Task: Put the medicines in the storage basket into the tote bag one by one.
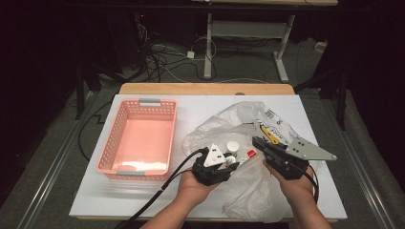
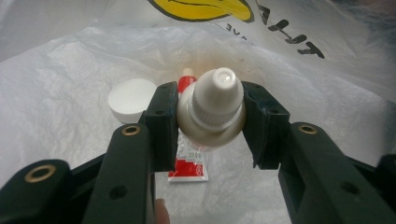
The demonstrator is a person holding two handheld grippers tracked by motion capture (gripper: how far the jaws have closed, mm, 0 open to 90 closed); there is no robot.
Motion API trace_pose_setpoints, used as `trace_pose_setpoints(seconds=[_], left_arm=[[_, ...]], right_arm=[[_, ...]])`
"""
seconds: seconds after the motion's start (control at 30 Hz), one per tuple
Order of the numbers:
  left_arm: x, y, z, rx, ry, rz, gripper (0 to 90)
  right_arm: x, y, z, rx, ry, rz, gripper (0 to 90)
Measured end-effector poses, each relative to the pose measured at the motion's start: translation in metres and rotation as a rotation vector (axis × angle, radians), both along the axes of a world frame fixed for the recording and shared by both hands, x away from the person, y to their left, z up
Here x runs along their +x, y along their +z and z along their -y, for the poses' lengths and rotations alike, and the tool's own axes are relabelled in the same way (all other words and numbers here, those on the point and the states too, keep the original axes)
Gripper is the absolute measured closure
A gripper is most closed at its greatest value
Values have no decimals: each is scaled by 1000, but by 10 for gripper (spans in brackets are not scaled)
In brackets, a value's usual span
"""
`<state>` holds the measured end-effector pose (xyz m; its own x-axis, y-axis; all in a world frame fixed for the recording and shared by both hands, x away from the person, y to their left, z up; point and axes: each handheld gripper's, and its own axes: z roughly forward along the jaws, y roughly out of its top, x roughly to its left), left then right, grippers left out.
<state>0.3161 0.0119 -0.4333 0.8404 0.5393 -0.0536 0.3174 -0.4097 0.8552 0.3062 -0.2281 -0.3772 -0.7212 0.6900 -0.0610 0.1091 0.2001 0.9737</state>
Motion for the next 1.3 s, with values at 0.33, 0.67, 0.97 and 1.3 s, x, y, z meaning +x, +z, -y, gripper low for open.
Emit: trace_pose_setpoints(seconds=[0.33, 0.67, 0.97, 1.3], left_arm=[[8, -14, 24, -4, -3, 0, 575], [14, -32, 51, 40, -22, 4, 575], [23, -43, 61, 50, -19, -15, 574], [27, -45, 61, 25, -28, -31, 572]], right_arm=[[1, -1, 1, 1, -8, -4, 900], [2, -1, 3, 2, -13, -3, 900], [2, 0, 5, 7, -14, -2, 900], [2, 0, 4, 7, -11, -4, 900]])
